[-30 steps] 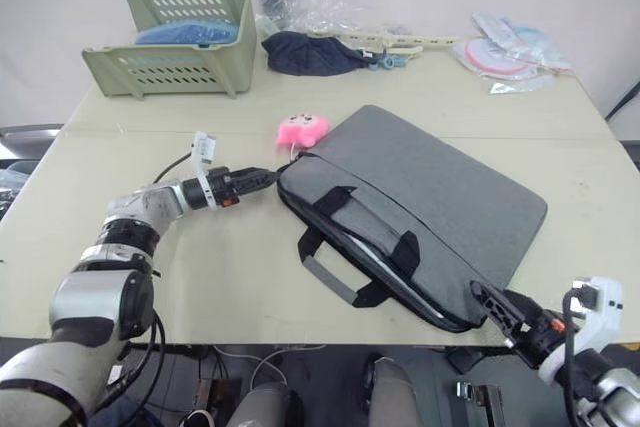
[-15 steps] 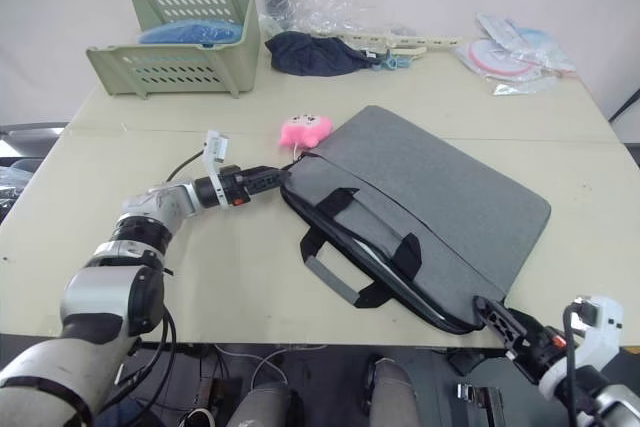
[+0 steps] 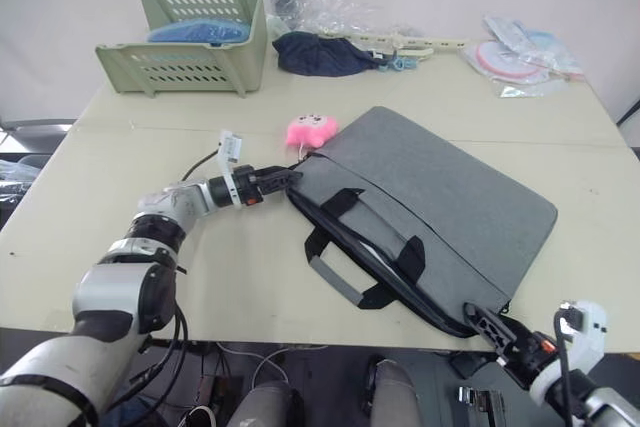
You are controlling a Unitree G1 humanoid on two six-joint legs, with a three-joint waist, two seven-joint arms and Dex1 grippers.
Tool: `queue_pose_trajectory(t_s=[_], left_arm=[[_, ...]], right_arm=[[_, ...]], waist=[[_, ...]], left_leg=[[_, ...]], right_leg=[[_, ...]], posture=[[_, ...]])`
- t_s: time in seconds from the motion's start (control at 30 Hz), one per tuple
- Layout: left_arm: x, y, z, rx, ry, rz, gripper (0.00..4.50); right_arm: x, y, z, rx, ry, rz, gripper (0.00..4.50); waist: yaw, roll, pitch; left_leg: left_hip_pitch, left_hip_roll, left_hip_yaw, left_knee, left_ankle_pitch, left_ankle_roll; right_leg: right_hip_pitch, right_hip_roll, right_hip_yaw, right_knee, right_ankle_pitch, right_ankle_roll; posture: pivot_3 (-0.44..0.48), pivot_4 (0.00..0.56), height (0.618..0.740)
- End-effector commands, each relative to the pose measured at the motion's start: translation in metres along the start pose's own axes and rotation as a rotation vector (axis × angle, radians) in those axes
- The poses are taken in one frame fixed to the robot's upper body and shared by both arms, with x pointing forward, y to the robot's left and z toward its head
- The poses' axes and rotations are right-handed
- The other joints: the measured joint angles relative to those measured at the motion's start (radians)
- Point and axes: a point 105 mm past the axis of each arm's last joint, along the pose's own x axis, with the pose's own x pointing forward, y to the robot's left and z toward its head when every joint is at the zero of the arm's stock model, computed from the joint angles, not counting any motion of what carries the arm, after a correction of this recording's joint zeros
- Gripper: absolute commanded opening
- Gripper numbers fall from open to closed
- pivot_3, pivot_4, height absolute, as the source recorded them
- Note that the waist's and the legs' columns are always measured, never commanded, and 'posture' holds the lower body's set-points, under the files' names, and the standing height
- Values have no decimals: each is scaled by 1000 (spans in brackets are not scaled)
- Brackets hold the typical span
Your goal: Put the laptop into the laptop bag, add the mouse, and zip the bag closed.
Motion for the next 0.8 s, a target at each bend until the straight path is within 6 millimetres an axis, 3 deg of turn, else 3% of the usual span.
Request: queue_pose_trajectory(t_s=[0.03, 0.5, 0.6, 0.8], left_arm=[[11, -8, -1, -2, 14, -38, 4500], [14, -13, -10, -22, 52, -81, 4500], [13, -12, -10, -19, 53, -81, 4500], [11, -13, -7, -5, 36, -92, 4500]], right_arm=[[1, -3, -3, 20, -9, -18, 4328], [3, -16, -5, 73, -28, -60, 4328], [3, -15, -6, 73, -25, -57, 3632], [6, -18, -7, 72, -21, -60, 942]], waist=[[0, 0, 0], [-1, -2, -2], [-1, -3, -2], [-2, -3, -2]], left_leg=[[0, 0, 0, 0, 0, 0], [9, 0, 0, -2, -4, 4], [9, 0, 0, -2, -4, 5], [10, 0, 0, -2, -5, 5]], right_leg=[[0, 0, 0, 0, 0, 0], [12, 0, 0, -5, 0, 0], [12, 0, 0, -5, 0, 0], [12, 0, 0, -5, 0, 0]], posture=[[0, 150, 740], [0, 150, 740], [0, 150, 740], [0, 150, 740]])
